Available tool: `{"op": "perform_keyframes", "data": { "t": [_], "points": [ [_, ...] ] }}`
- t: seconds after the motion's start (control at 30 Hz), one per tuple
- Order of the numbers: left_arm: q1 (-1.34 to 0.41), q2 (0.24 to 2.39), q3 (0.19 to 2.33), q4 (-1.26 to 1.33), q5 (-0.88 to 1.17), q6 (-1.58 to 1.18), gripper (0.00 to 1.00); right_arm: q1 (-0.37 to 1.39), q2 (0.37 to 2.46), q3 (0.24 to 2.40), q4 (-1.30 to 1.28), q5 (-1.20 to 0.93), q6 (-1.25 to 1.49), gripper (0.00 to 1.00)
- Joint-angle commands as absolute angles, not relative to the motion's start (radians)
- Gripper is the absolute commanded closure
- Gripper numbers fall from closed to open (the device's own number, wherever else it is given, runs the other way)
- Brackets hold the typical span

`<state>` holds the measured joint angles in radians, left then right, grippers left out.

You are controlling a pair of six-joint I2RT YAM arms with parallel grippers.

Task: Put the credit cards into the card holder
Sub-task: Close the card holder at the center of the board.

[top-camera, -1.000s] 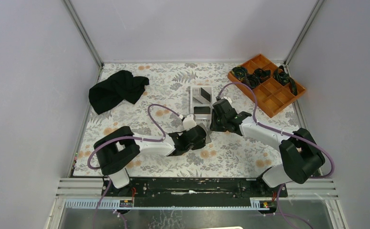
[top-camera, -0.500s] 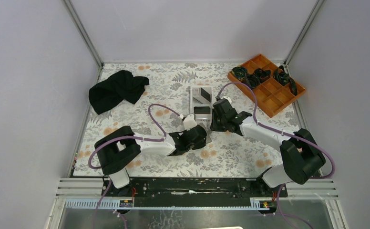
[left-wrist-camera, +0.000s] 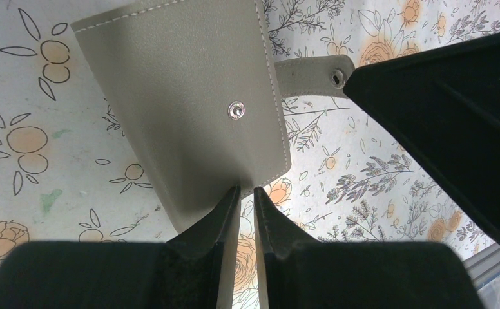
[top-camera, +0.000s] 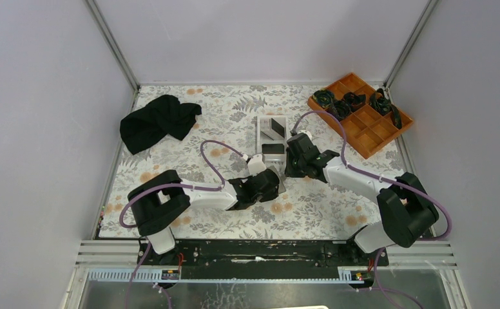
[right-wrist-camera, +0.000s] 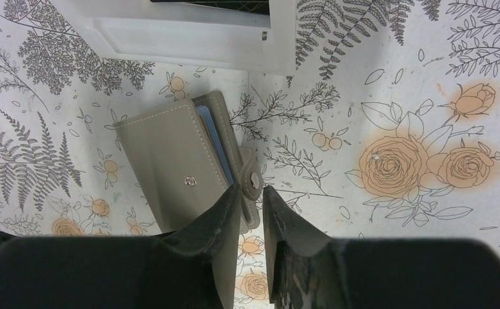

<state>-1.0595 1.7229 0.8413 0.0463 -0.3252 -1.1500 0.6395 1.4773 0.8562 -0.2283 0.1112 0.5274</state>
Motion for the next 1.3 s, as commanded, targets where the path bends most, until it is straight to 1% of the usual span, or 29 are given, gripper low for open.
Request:
{"op": "perform_keyframes", "data": {
  "t": [0.0, 0.33, 0.73, 0.83, 1.03, 1.27],
  "points": [
    [-1.065, 1.762, 0.847, -0.015, -0.347, -1.143, 0.8, 0.652, 1.494, 0.911, -0.215, 0.104, 0.512, 0.74],
    [-1.065, 1.759, 0.846, -0.014, -0.347, -1.138, 0.8, 0.656, 1.513, 0.923, -0.216, 0.102, 0.509, 0.82],
    [-1.065, 1.749, 0.851, -0.024, -0.351, -1.124, 0.8, 0.66, 1.517, 0.929, -0.226, 0.104, 0.506, 1.0],
    [-1.066, 1.735, 0.854, -0.034, -0.364, -1.119, 0.79, 0.664, 1.519, 0.931, -0.228, 0.107, 0.505, 1.0],
    [-1.065, 1.687, 0.85, -0.052, -0.392, -1.11, 0.74, 0.673, 1.524, 0.931, -0.228, 0.116, 0.505, 1.0],
    [-1.064, 1.628, 0.851, -0.078, -0.438, -1.104, 0.72, 0.673, 1.519, 0.918, -0.23, 0.122, 0.509, 1.0]
  ]
}}
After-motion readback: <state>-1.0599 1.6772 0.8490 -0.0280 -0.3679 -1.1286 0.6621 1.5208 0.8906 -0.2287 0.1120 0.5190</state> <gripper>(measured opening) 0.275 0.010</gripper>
